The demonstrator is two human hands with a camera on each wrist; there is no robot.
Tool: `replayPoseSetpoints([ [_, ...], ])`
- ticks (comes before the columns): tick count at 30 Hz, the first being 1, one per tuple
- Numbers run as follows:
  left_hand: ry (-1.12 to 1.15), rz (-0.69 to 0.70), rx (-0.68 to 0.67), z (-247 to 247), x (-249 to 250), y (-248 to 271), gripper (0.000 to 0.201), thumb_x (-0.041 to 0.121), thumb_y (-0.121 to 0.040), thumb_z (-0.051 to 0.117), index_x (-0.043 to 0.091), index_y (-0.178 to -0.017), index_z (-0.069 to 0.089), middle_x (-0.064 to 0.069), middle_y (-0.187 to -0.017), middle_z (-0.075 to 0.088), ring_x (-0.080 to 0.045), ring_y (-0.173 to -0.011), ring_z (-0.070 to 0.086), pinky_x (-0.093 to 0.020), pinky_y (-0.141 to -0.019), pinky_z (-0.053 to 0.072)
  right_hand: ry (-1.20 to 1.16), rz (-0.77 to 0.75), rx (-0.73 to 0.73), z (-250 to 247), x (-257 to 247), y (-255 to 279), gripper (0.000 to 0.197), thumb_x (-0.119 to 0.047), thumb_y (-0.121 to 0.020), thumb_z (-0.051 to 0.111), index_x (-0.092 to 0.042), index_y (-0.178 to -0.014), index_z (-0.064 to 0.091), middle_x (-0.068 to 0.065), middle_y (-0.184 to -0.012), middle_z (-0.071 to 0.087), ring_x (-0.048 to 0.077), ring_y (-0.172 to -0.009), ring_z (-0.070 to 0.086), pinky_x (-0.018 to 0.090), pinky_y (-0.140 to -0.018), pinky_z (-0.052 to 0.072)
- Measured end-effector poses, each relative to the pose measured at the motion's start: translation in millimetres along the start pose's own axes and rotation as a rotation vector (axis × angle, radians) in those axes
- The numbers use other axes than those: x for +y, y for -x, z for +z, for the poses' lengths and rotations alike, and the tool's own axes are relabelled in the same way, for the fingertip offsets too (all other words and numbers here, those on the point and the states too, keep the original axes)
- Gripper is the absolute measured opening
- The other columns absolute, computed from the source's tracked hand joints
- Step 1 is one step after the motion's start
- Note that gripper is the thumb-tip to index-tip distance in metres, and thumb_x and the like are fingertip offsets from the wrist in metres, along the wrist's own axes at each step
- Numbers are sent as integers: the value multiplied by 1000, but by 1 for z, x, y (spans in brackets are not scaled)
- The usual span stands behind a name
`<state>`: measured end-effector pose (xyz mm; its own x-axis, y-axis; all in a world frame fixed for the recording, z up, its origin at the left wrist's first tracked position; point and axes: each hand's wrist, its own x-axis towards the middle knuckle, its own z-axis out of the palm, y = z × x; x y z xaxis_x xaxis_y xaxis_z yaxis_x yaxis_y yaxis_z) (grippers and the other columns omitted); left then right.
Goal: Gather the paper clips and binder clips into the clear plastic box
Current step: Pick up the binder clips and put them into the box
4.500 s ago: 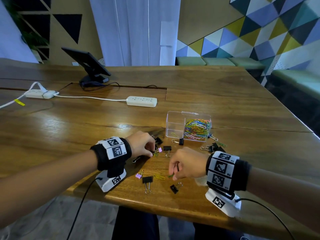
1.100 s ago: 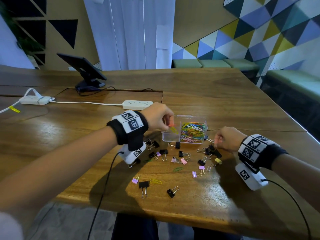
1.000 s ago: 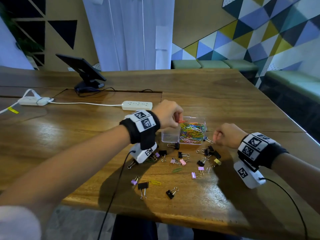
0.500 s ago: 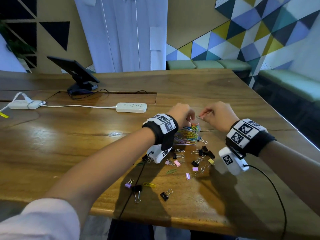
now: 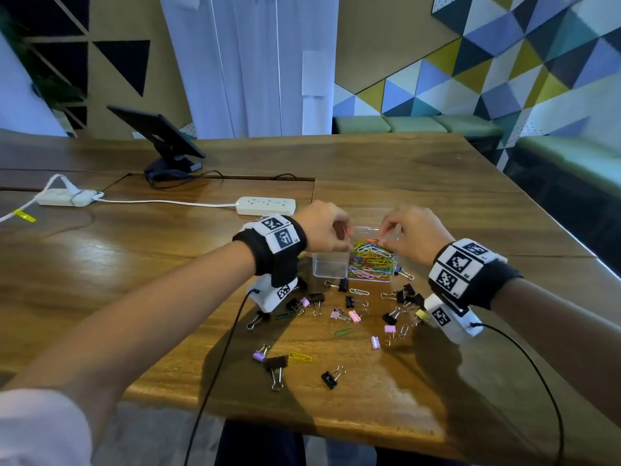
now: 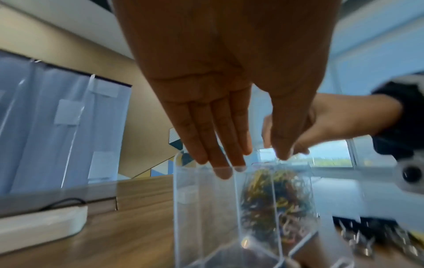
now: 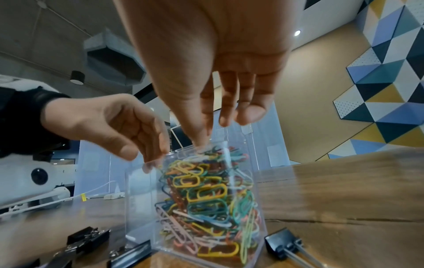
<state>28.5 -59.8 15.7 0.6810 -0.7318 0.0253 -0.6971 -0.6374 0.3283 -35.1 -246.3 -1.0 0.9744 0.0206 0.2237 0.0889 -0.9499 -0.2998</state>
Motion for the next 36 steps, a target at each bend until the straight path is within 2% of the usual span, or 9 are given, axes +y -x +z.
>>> replayPoseSetpoints([
  [3, -158, -3, -134, 4, -3, 2, 32, 32, -83, 67, 14, -109, 61, 2, -97, 64, -14, -90, 61, -27, -82, 52, 0, -11, 1, 3, 4, -2, 37, -40, -78, 68, -25, -110, 58, -4, -107, 43, 11, -99, 45, 28, -88, 41],
  [6, -288, -29, -230, 14, -6, -3, 32, 35, -84, 66, 15, -109, 62, -1, -99, 65, -15, -85, 59, -27, -76, 51, 62, -12, -150, 4, 3, -4, 62, -50, -72, 70, -27, -125, 48, 0, -121, 47, 15, -112, 45, 33, -95, 40],
  [8, -350, -55, -278, 18, -3, -5, 27, 31, -86, 63, 12, -105, 63, -2, -93, 63, -17, -80, 56, -26, -69, 46, 50, -4, -227, 5, 2, -5, 66, -42, -72, 73, -24, -129, 44, 0, -124, 55, 9, -105, 49, 28, -90, 40],
  [10, -378, -61, -309, 20, 2, -8, 23, 27, -88, 60, 11, -104, 64, -1, -87, 58, -18, -78, 53, -27, -67, 42, 36, -7, -232, 5, 1, -5, 66, -35, -73, 74, -23, -130, 43, 0, -121, 59, 5, -95, 47, 24, -85, 39],
  [15, -492, -51, -461, 21, 9, -18, 25, 20, -87, 58, 10, -108, 69, -8, -103, 68, -24, -83, 58, -29, -64, 44, 28, -5, -238, 5, 3, -7, 64, -35, -72, 75, -24, -127, 45, -1, -117, 60, 6, -91, 48, 24, -81, 40],
  [18, -531, -30, -501, 22, 10, -22, 25, 16, -87, 57, 13, -108, 70, -9, -104, 68, -27, -85, 59, -34, -69, 48, 8, -11, -237, 4, 4, -7, 63, -35, -72, 76, -24, -126, 46, 0, -115, 61, 7, -90, 50, 23, -79, 40],
  [23, -531, -31, -507, 23, 8, -23, 27, 8, -83, 62, 13, -109, 71, -7, -102, 69, -26, -89, 63, -34, -76, 53, 9, -1, -221, 5, 2, -5, 63, -34, -72, 75, -24, -127, 46, 0, -115, 61, 8, -92, 50, 24, -81, 41],
  [31, -495, -45, -468, 25, 7, -23, 21, 12, -85, 64, 8, -104, 71, -9, -104, 69, -27, -94, 65, -37, -85, 55, 7, 12, -220, 4, 1, -4, 64, -33, -72, 76, -24, -127, 46, 1, -119, 59, 11, -99, 54, 24, -82, 41],
  [36, -422, -30, -308, 19, 3, -22, 17, 9, -84, 64, 9, -100, 69, -9, -106, 68, -25, -99, 63, -29, -80, 48, -4, 13, -171, 0, 1, -6, 63, -31, -73, 75, -22, -128, 47, 2, -120, 59, 15, -107, 55, 26, -86, 41],
])
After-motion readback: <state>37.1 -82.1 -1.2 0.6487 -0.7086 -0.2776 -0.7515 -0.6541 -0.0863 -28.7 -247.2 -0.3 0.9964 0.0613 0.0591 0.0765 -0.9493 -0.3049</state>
